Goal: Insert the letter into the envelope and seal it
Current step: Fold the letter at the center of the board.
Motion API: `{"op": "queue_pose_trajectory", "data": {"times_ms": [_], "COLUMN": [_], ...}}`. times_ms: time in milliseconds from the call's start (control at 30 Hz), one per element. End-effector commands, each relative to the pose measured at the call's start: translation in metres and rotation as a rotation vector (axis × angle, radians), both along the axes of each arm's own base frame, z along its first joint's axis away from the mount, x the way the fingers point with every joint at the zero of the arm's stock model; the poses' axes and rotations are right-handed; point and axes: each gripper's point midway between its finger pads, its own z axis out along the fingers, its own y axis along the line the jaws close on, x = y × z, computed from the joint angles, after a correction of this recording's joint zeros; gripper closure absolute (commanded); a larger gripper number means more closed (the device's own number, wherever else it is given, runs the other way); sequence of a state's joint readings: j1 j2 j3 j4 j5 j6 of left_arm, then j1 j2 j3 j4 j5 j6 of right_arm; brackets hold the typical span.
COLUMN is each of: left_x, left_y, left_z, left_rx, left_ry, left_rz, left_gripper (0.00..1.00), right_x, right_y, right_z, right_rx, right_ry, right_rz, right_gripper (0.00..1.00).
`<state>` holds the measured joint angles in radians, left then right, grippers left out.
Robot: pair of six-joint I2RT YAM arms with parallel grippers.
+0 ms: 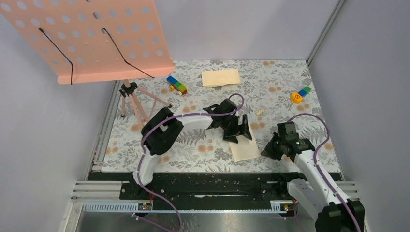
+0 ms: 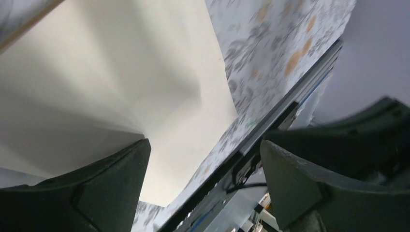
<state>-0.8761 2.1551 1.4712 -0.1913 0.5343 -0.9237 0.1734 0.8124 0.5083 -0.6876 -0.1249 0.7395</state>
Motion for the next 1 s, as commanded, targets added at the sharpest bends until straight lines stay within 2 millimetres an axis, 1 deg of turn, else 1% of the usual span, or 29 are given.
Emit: {"op": "queue_pose_trajectory", "data": {"times_ms": [0,67,133,200,233,300,367,433,500,567,633,667,733,800,833,967], "left_x": [-0.016,-0.032,-0.046,-0.053,-0.054,-0.055,-0.055,-0.054,-0.053,-0.05,-0.042,-0.036,-0.022,-0.011,-0.007,-0.008], "left_y": [0.037,0.041,0.044,0.047,0.049,0.052,0.054,0.054,0.051,0.043,0.038,0.037,0.036,0.039,0.041,0.04], "left_z": [-0.007,-0.007,-0.015,-0.02,-0.022,-0.017,-0.011,-0.005,0.009,0.034,0.059,0.068,0.076,0.062,0.049,0.021], "left_rx": [0.086,0.088,0.124,0.14,0.147,0.145,0.141,0.14,0.118,0.052,0.004,-0.009,-0.02,0.019,0.04,0.059], "left_ry": [-0.039,-0.022,0.005,0.012,0.013,0.0,-0.013,-0.023,-0.027,-0.048,-0.095,-0.114,-0.141,-0.135,-0.113,-0.067], "left_rz": [0.072,0.029,-0.014,-0.033,-0.031,-0.026,-0.021,-0.022,-0.026,-0.028,-0.024,-0.023,-0.023,-0.018,-0.024,-0.065], "left_gripper": [0.13,0.13,0.12,0.12,0.12,0.12,0.12,0.12,0.12,0.12,0.12,0.12,0.11,0.11,0.12,0.12], "right_x": [0.0,0.001,0.002,0.004,0.006,0.008,0.011,0.009,0.005,0.0,-0.005,-0.01,-0.015,-0.021,-0.023,-0.028], "right_y": [0.016,0.024,0.027,0.03,0.032,0.036,0.039,0.041,0.043,0.045,0.048,0.049,0.055,0.06,0.062,0.064], "right_z": [-0.012,-0.019,-0.028,-0.036,-0.038,-0.036,-0.029,-0.027,-0.028,-0.03,-0.034,-0.038,-0.042,-0.045,-0.046,-0.048], "right_rx": [0.101,0.136,0.145,0.152,0.16,0.18,0.195,0.201,0.216,0.232,0.248,0.255,0.278,0.284,0.279,0.244], "right_ry": [0.043,0.06,0.093,0.121,0.126,0.122,0.079,0.049,0.04,0.039,0.038,0.048,0.063,0.08,0.084,0.095], "right_rz": [-0.009,0.009,0.029,0.034,0.036,0.039,0.039,0.032,0.019,0.009,0.005,0.003,0.012,0.03,0.041,0.054], "right_gripper": [1.0,1.0,1.0,1.0,1.0,1.0,1.0,1.0,1.0,1.0,1.0,1.0,1.0,1.0,1.0,1.0]}}
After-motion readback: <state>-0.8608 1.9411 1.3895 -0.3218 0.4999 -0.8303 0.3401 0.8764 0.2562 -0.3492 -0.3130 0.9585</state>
